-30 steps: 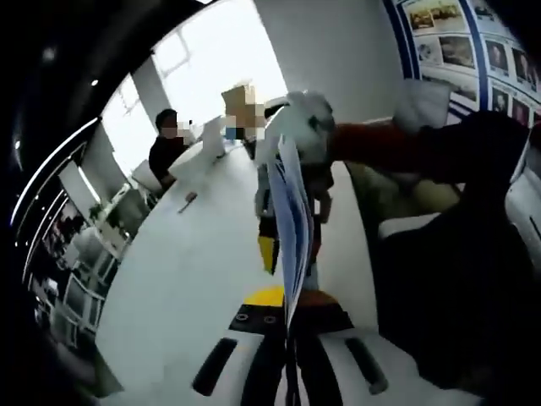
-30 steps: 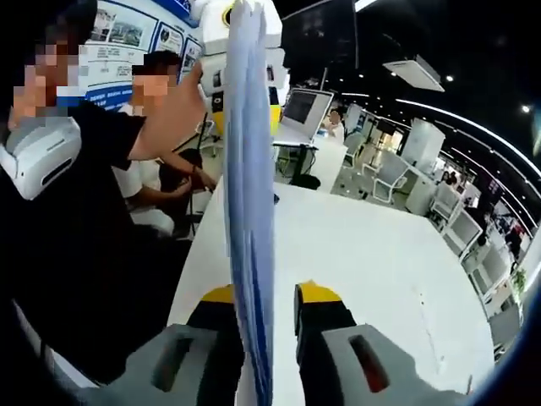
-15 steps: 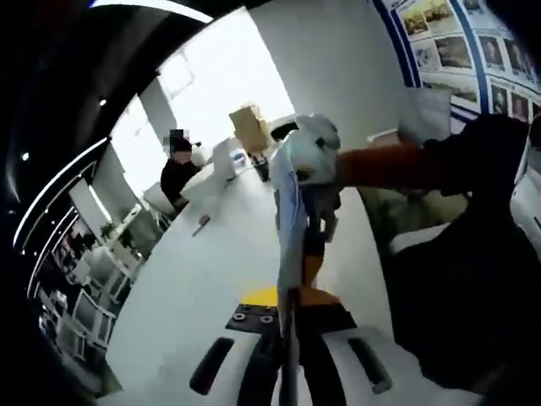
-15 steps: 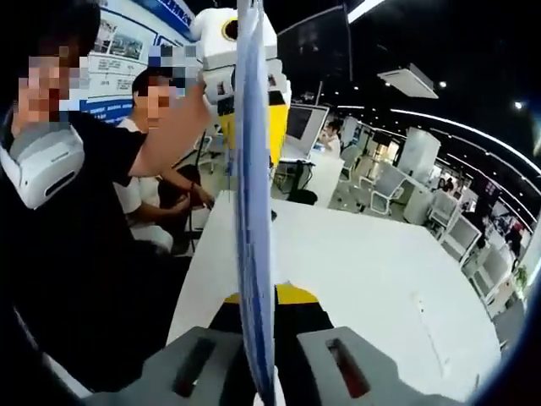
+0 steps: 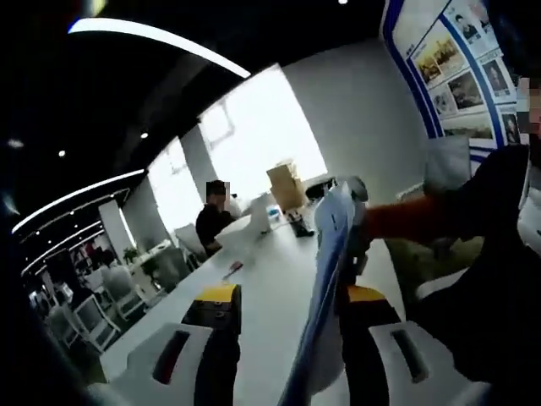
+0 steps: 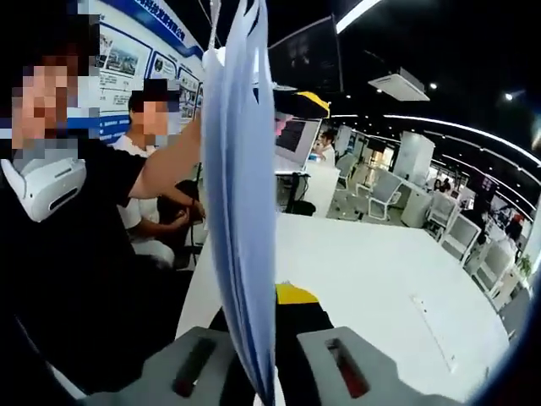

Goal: Organize the stack of printing papers by aligning and flattening the scattered papers on the table

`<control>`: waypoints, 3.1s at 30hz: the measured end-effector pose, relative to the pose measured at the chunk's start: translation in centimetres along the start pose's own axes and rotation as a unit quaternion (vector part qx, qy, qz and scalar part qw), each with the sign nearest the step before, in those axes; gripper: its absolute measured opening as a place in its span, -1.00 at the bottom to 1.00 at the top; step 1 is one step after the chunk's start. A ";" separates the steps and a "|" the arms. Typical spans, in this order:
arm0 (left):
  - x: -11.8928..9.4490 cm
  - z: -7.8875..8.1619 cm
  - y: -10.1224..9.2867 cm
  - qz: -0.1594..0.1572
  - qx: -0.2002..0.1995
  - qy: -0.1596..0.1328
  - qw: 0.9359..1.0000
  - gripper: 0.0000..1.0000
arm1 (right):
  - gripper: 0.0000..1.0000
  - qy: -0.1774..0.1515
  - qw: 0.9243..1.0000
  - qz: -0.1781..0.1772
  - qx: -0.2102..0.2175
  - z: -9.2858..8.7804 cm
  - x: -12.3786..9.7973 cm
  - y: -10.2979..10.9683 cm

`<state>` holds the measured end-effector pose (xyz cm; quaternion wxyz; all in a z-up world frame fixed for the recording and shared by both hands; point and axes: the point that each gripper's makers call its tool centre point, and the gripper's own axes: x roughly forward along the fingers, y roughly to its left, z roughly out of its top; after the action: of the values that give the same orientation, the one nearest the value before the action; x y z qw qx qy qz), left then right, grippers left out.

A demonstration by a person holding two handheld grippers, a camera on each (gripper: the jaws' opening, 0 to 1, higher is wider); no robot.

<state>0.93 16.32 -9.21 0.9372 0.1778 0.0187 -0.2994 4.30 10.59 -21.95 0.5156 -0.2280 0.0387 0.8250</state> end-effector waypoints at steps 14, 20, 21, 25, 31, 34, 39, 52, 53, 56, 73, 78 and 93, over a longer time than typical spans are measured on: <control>-4.4 -3.9 3.7 0.069 -0.096 -0.107 0.987 0.15 | -1.00 -0.043 0.999 -0.001 0.028 1.4 -0.5 0.1; -3.9 -6.5 3.6 0.066 -0.119 -0.119 0.984 0.14 | -1.00 -0.064 0.997 0.006 0.037 1.9 -0.4 0.2; -3.6 -6.9 3.4 0.060 -0.124 -0.121 0.983 0.14 | -1.00 -0.069 0.997 0.008 0.038 2.0 -0.3 0.2; -2.6 -8.4 2.7 0.040 -0.139 -0.129 0.981 0.14 | -1.00 -0.083 0.995 0.019 0.044 2.3 -0.1 0.4; -2.5 -6.3 1.3 -0.020 -0.176 -0.226 0.958 -0.15 | -1.00 -0.100 0.993 0.042 0.050 1.8 0.3 1.3; -2.0 -6.1 0.5 -0.040 -0.175 -0.226 0.957 -0.39 | -1.00 -0.106 0.992 0.052 0.050 1.6 0.5 1.6; -1.4 -5.3 -1.6 -0.069 -0.134 -0.221 0.964 -0.88 | -1.00 -0.119 0.989 0.058 0.060 1.3 0.8 1.7; -1.0 -7.0 0.3 0.001 -0.143 -0.155 0.978 -0.91 | -1.00 -0.155 0.983 0.006 0.100 -0.4 1.1 -0.5; -1.0 -7.0 0.3 0.002 -0.143 -0.154 0.978 -0.91 | -1.00 -0.158 0.982 -0.001 0.101 -0.4 0.9 -0.7; -1.2 -7.4 0.6 0.005 -0.146 -0.148 0.978 -0.91 | -1.00 -0.164 0.982 -0.014 0.096 -0.5 0.4 -1.0; -1.4 -9.9 0.8 0.036 -0.149 -0.102 0.983 -0.90 | -1.00 -0.179 0.974 -0.072 0.114 -2.4 0.6 -1.8; -1.0 -10.0 0.8 0.040 -0.156 -0.097 0.982 -0.89 | -1.00 -0.173 0.972 -0.100 0.125 -2.8 0.4 -2.6; 0.2 -12.2 0.6 0.043 -0.138 -0.065 0.987 -0.73 | -0.83 -0.159 0.974 -0.102 0.125 -4.6 1.2 -2.5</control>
<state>2.30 20.85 -20.44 0.9640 0.0279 -0.0092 -0.2643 7.59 11.40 -26.11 0.6213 -0.0305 0.0355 0.7821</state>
